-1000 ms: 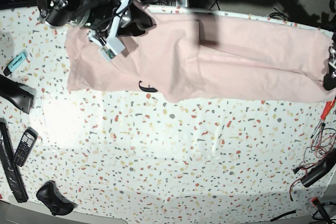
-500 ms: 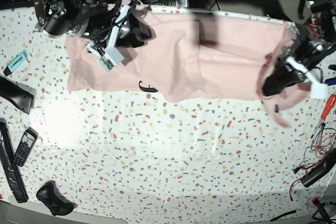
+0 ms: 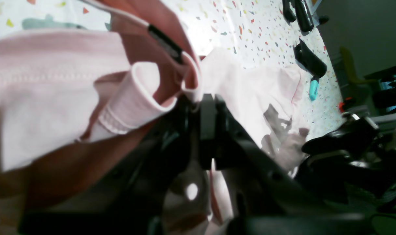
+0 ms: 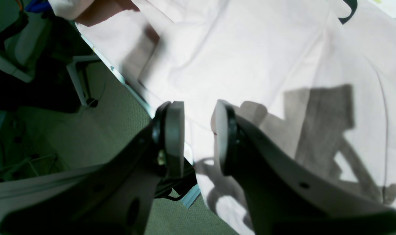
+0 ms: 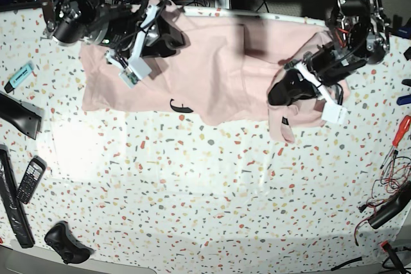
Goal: Fold the T-shirt properly
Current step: 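Grasp the shirt's hem end with the left gripper and lift it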
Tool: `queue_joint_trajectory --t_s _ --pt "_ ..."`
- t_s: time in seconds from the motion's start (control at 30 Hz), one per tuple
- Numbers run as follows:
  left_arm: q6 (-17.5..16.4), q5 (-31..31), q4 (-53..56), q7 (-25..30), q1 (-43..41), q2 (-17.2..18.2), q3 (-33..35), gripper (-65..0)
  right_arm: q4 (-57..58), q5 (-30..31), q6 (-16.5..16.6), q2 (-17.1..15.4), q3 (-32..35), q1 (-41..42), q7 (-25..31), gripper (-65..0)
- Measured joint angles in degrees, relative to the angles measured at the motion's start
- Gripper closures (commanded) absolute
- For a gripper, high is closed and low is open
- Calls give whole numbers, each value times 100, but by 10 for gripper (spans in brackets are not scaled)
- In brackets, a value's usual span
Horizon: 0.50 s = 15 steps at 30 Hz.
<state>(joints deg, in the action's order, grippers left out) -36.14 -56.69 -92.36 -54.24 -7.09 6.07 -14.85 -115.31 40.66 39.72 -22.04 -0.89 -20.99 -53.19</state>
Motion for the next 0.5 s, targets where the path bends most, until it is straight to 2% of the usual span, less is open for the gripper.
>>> queue_joint_trajectory --t_s 0.13,0.27,0.5 --pt "-9 -529 0 -280 0 0 0 0 0 2 0 2 0 2 0 -164" --pt "-7 -549 0 -275 -2 -42 0 0 0 2 0 0 0 2 0 -164" --pt "-4 -551 0 -278 -2 -431 389 0 0 0 0 0 0 2 0 -164"
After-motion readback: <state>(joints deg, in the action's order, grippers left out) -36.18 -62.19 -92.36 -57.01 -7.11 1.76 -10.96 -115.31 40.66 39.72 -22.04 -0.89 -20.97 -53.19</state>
